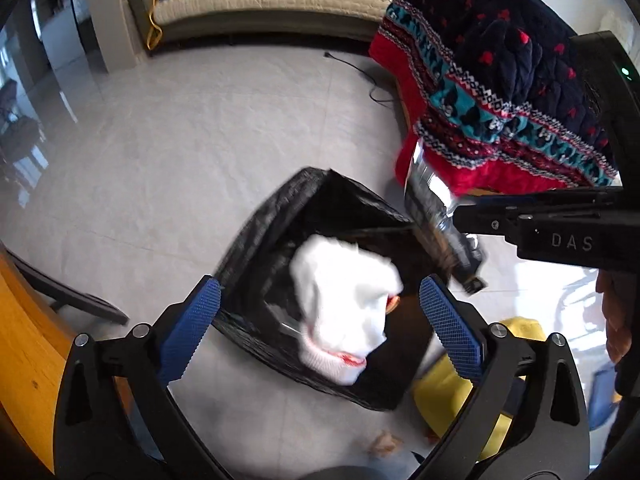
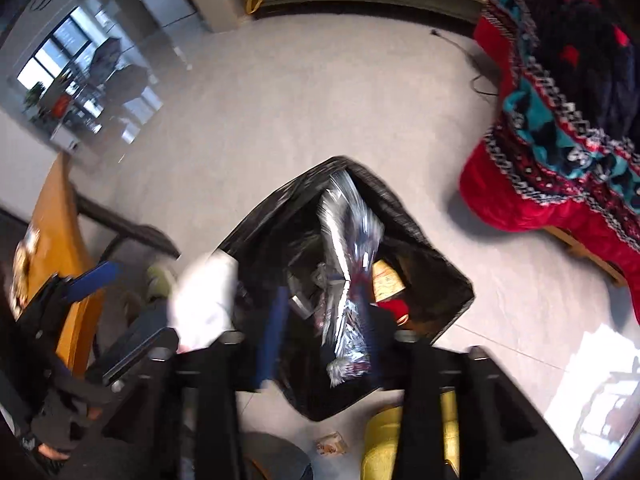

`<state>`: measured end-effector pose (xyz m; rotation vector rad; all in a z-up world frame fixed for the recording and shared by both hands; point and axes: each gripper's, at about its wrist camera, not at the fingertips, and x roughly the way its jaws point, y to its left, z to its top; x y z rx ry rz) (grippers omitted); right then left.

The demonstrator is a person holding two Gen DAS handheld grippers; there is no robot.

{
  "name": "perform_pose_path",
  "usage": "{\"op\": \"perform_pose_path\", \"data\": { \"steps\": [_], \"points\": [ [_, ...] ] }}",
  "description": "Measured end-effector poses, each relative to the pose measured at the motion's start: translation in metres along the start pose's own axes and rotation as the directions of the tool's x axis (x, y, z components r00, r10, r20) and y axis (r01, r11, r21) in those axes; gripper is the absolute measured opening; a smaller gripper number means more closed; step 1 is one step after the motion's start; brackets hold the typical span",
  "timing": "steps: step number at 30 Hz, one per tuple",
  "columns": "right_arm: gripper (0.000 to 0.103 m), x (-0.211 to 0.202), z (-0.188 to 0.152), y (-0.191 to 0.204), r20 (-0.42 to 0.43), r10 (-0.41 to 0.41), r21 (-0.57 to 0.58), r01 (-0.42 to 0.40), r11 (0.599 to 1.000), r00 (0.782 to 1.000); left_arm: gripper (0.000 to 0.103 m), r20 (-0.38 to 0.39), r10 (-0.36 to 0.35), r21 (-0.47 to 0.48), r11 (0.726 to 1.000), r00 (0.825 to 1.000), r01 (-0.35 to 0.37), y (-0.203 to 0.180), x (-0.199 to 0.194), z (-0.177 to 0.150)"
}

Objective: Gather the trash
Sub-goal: 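Carry the cloth and foil packet to the trash bag and release both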

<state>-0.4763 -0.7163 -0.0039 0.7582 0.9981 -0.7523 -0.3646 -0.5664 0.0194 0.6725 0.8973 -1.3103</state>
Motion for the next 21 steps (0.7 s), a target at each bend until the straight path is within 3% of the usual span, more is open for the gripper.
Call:
{"op": "perform_pose_path", "data": {
  "steps": [5, 11, 21],
  "points": [
    [0.051, -0.003, 0.0, 0.002, 0.003, 0.014, -0.012, -0.013, 1.0, 1.0, 0.097, 0.011, 0.034, 0.007, 0.999, 0.999, -0.034, 0.008, -0.007, -0.003],
    [0.052, -0.012, 0.003, 0.02, 0.012, 0.029, -0.053, -0.028, 0.998, 1.0, 0.097, 0.019, 0.013, -0.033, 0.999, 1.0, -0.012, 0.022, -0.02, -0.005],
    [0.058, -0.038, 0.006, 0.103, 0.046, 0.092, -0.225, -0.079, 0.971, 0.995, 0.097, 0.076, 0.055, -0.123, 0.991, 0.996, -0.045, 0.071, -0.062, -0.026]
  ]
}}
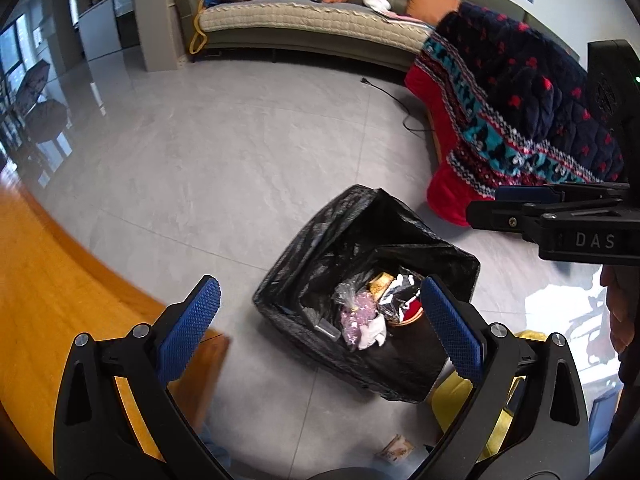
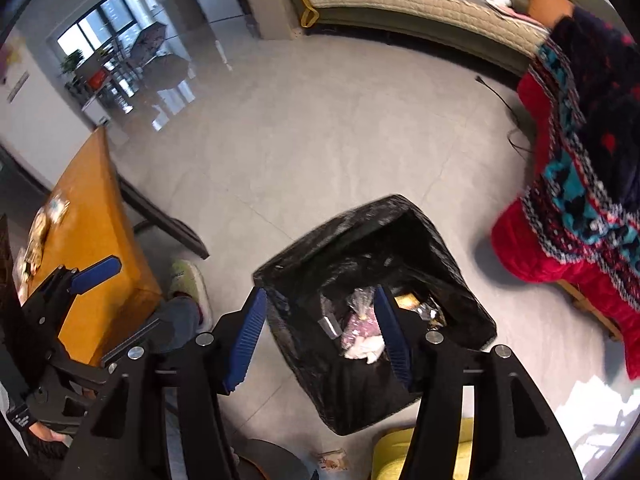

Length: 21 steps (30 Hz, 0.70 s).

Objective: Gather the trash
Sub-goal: 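Carry the cloth and foil packet to the trash bag and release both, then grasp the printed bread packet with the left tool while the right tool grasps the clear packet with blue stick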

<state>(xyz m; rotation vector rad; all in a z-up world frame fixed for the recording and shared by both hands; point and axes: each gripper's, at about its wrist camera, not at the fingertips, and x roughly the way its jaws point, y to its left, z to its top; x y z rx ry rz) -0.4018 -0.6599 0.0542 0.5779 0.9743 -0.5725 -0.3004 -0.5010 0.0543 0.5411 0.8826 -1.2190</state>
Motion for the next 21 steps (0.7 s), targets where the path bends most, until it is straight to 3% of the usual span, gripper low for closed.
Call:
{"op": "perform_pose_path", "data": {
  "steps": [7, 12, 18, 21],
  "points": [
    [0.061, -0.002, 0.016, 0.101, -0.014, 0.112, -0.18, -0.113, 0.977, 0.994, 0.097, 0.038, 0.089, -0.148, 0.986, 0.995, -0.082, 0.073, -0.045, -0.024],
    [0.061, 0.006, 0.02, 0.185, -0.056, 0.176, -0.318, -0.184, 0.93, 0.983, 0.097, 0.047, 0.186, -0.273, 0.948, 0.981, -0.166, 0.136, -0.08, -0.049],
    [0.061, 0.03, 0.026, 0.277, -0.122, 0.212, -0.437, -0.244, 0.866, 0.97, 0.097, 0.035, 0.302, -0.434, 0.863, 0.953, -0.257, 0.216, -0.121, -0.089],
    [0.061, 0.046, 0.03, 0.314, -0.159, 0.22, -0.478, -0.27, 0.836, 0.963, 0.097, 0.016, 0.379, -0.498, 0.806, 0.925, -0.321, 0.258, -0.139, -0.108]
  ]
}}
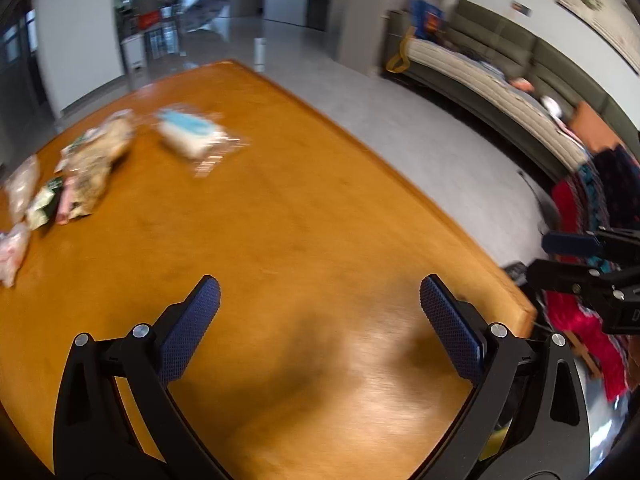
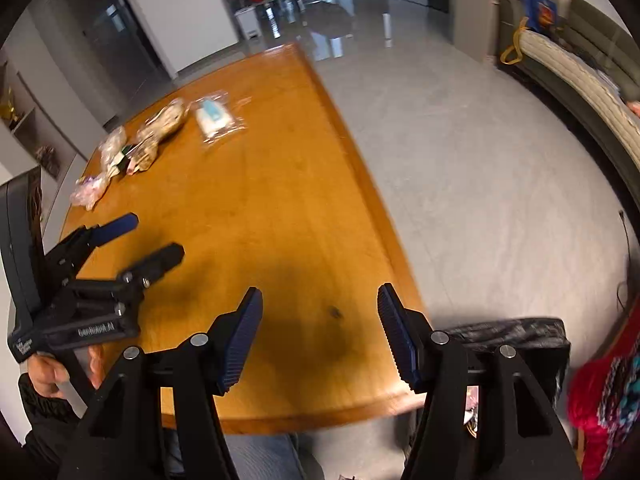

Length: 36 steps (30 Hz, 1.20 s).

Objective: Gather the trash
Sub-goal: 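Grasp the printed bread packet with the left tool while the right tool grasps the clear packet with blue stick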

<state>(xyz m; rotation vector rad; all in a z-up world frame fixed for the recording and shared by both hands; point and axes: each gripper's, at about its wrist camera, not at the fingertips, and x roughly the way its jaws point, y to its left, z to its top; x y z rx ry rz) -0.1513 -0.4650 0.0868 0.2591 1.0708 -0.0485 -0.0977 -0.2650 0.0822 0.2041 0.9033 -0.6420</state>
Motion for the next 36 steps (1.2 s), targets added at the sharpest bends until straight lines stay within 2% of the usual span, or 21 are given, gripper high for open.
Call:
{"op": "perform_pose_path", "data": {
  "steps": [3, 8, 13, 17, 20, 22, 25, 29, 30, 32, 34, 36],
  "points": [
    [0.061, 0.024, 0.022, 0.024, -0.031, 0.021, -0.043, -0.022, 0.999, 0.999, 0.097, 0.021, 0.078, -0.017, 0.997, 0.997, -0.078, 0.038, 0.004, 0.008],
    [0.061, 0.054, 0.049, 0.045, -0.072, 0.037, -0.093, -0.043, 0.995, 0.997, 0.097, 0.04, 0.204, 0.0, 0.979, 0.978, -0.204, 0.104, 0.018, 0.026],
    [0.061, 0.086, 0.09, 0.072, -0.098, 0.058, -0.148, -0.072, 0.986, 0.993, 0.096, 0.03, 0.246, 0.002, 0.969, 0.969, -0.246, 0.152, 0.042, 0.047],
    [0.061, 0.113, 0.133, 0.097, -0.103, 0.074, -0.183, -0.092, 0.979, 0.992, 0.093, 0.004, 0.221, 0.017, 0.975, 0.975, -0.221, 0.171, 0.064, 0.059],
    [0.061, 0.133, 0.162, 0.118, -0.099, 0.065, -0.223, -0.086, 0.971, 0.993, 0.085, -0.043, 0.198, 0.032, 0.98, 0.979, -0.197, 0.181, 0.083, 0.067],
    [0.061, 0.147, 0.178, 0.129, -0.097, 0.062, -0.251, -0.084, 0.964, 0.993, 0.085, -0.044, 0.219, 0.05, 0.975, 0.975, -0.217, 0.185, 0.088, 0.071],
    [0.061, 0.17, 0.2, 0.144, -0.095, 0.037, -0.282, -0.062, 0.957, 0.995, 0.083, -0.054, 0.213, 0.056, 0.976, 0.975, -0.21, 0.194, 0.092, 0.076],
    [0.072, 0.198, 0.219, 0.165, -0.073, -0.018, -0.343, -0.008, 0.939, 0.997, 0.079, -0.093, 0.204, 0.041, 0.979, 0.975, -0.201, 0.214, 0.098, 0.08],
    [0.073, 0.203, 0.222, 0.168, -0.065, -0.039, -0.354, 0.014, 0.935, 0.997, 0.076, -0.102, 0.203, 0.035, 0.979, 0.974, -0.2, 0.218, 0.099, 0.081],
    [0.075, 0.217, 0.227, 0.171, -0.072, -0.066, -0.364, 0.036, 0.931, 0.995, 0.063, -0.139, 0.165, -0.007, 0.986, 0.976, -0.168, 0.229, 0.102, 0.081],
    [0.075, 0.23, 0.231, 0.171, -0.088, -0.093, -0.357, 0.056, 0.933, 0.992, 0.058, -0.13, 0.116, -0.061, 0.99, 0.985, -0.125, 0.238, 0.098, 0.081],
    [0.074, 0.239, 0.231, 0.167, -0.108, -0.092, -0.342, 0.05, 0.939, 0.99, 0.057, -0.133, 0.113, -0.073, 0.99, 0.985, -0.124, 0.24, 0.096, 0.081]
  ]
}}
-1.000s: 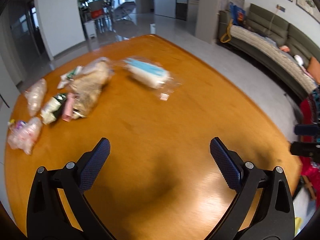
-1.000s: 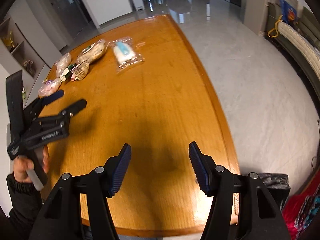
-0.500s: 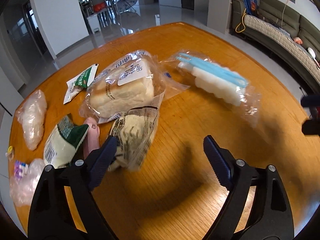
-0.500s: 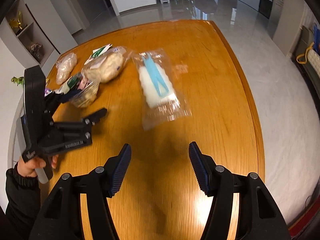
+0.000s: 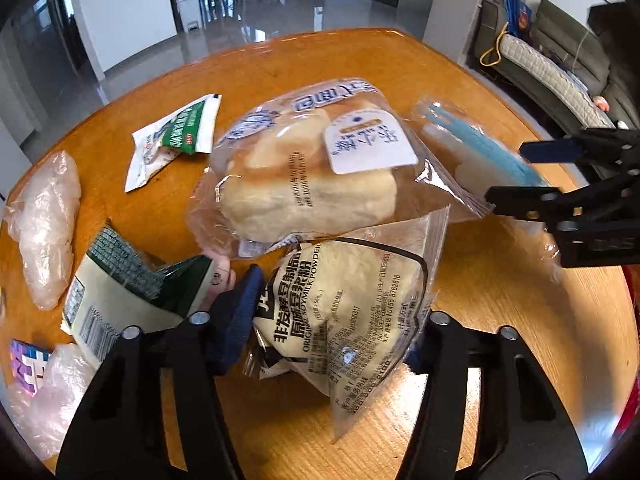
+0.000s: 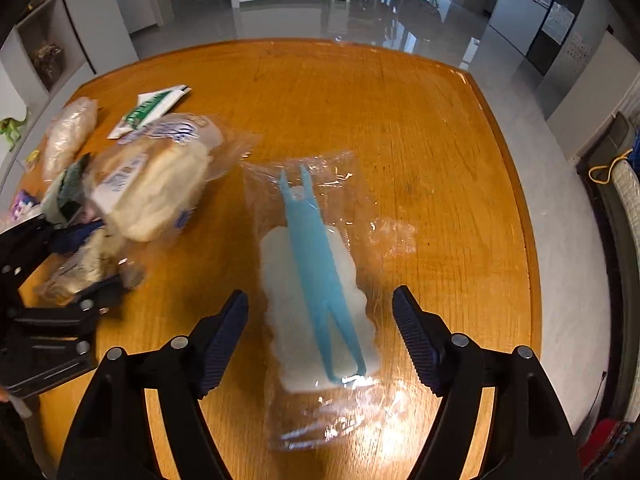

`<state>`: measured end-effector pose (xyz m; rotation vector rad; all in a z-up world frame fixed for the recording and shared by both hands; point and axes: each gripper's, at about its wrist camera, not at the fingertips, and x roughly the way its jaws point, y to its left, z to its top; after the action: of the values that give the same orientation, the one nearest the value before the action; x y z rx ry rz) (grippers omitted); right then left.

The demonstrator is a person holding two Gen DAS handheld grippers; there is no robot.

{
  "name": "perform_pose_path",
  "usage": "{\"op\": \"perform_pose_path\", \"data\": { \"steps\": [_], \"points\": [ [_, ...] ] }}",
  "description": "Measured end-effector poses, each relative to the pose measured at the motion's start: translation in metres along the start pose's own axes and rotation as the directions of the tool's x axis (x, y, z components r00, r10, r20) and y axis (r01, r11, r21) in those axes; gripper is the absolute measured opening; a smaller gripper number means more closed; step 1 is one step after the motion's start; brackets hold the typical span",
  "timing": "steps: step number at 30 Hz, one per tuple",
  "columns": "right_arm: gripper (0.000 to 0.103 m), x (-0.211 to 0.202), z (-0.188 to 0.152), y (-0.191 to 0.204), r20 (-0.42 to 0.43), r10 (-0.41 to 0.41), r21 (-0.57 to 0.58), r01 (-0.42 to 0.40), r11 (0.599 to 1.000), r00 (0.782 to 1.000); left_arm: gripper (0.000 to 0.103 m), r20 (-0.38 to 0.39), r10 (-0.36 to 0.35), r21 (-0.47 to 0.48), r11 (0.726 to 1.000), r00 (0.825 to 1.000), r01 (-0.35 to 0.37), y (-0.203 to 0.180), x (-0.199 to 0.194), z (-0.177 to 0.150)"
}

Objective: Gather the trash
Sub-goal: 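Grasp the printed bread packet with the left tool while the right tool grasps the clear packet with blue stick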

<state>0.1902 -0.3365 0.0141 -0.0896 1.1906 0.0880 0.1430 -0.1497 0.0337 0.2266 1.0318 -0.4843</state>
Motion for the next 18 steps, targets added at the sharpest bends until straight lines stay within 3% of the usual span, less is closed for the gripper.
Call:
{"op": "perform_pose_path", "data": {
  "steps": [1, 5, 11, 18],
  "points": [
    [0.056, 0.004, -0.002, -0.002, -0.014, 0.008, 0.012, -0.008, 1.0, 1.0, 0.057, -0.001, 0.0, -0.005, 1.0, 1.0, 0.0, -0.001, -0.001, 0.0],
    [0.04, -0.004, -0.018, -0.008, -0.016, 0.05, 0.027, -0.05, 0.998, 0.999, 0.054, -0.013, 0.001, -0.015, 1.0, 1.0, -0.002, -0.002, -0.007, -0.007],
    [0.037, -0.035, -0.059, -0.007, -0.001, 0.112, 0.048, -0.112, 0.993, 0.994, 0.053, -0.045, -0.057, -0.067, 0.996, 0.997, 0.054, -0.007, -0.019, -0.027],
    [0.038, -0.078, -0.111, -0.005, 0.025, 0.137, 0.061, -0.138, 0.989, 0.99, 0.053, -0.01, -0.086, -0.033, 0.996, 0.996, 0.085, -0.046, -0.047, -0.055]
  ]
}}
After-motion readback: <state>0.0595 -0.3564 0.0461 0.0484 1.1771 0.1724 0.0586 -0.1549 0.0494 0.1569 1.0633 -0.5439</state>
